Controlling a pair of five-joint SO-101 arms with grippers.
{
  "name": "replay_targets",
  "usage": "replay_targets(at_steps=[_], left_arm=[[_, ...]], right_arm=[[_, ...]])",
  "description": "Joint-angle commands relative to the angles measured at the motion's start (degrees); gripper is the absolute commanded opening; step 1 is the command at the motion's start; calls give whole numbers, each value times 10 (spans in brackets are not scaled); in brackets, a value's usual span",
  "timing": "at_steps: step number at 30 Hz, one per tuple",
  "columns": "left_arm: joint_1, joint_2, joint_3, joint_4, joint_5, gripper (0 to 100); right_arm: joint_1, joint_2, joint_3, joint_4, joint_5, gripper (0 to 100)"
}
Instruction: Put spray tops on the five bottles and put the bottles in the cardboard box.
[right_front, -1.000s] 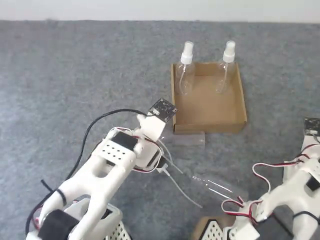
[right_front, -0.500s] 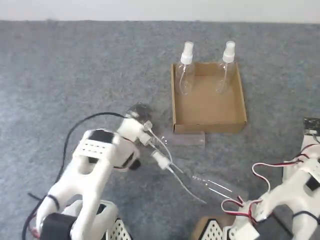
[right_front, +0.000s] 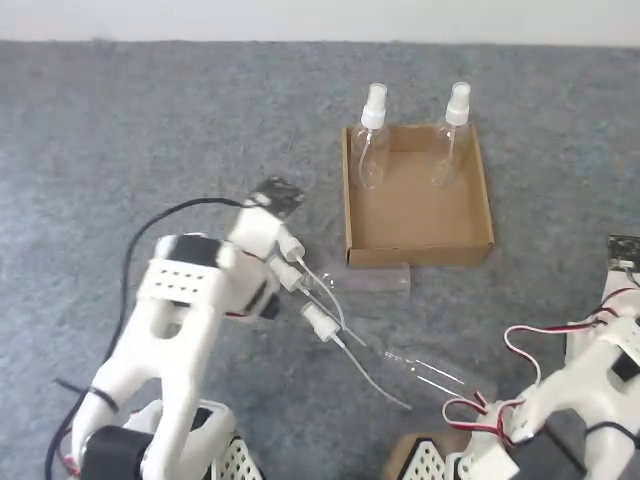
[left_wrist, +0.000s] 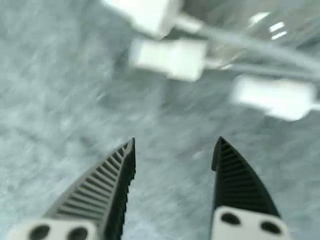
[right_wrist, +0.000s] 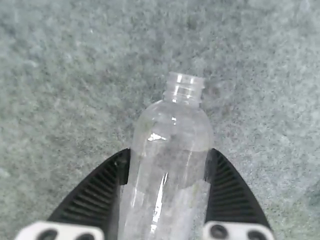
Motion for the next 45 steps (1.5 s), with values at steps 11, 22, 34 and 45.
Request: replay_targets(at_steps=[11, 22, 34, 45], left_arm=[[166, -9, 70, -148, 127, 233], [112, -11, 136, -133, 24, 229], [-49, -15, 16, -22, -67, 228], [151, -9, -1, -89, 105, 232]], right_arm=[[1, 1, -7, -2, 11, 106], [1, 1, -7, -2, 11, 106], [1, 1, -7, -2, 11, 106], [1, 1, -7, -2, 11, 106]])
